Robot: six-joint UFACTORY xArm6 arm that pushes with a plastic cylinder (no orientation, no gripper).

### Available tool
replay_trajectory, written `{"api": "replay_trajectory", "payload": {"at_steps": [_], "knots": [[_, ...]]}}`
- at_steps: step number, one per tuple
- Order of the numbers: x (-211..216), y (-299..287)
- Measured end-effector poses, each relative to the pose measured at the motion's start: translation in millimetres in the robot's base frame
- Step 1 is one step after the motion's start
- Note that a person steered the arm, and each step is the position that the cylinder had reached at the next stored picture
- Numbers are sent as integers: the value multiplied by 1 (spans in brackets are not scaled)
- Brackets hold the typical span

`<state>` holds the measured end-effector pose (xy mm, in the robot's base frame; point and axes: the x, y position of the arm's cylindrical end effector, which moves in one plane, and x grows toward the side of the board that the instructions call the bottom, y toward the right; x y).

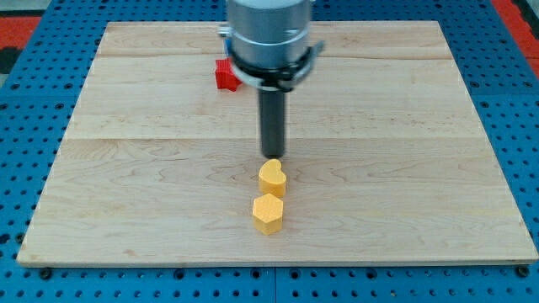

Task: Push the group of blocks a bit down

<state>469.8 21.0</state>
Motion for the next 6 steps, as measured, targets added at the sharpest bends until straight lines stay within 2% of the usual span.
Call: {"api": "replay_trajectory", "payload": {"at_steps": [1,2,4,5,6], "knots": [[14,28],[30,23],[31,8],[-13,24],[-27,99]]}}
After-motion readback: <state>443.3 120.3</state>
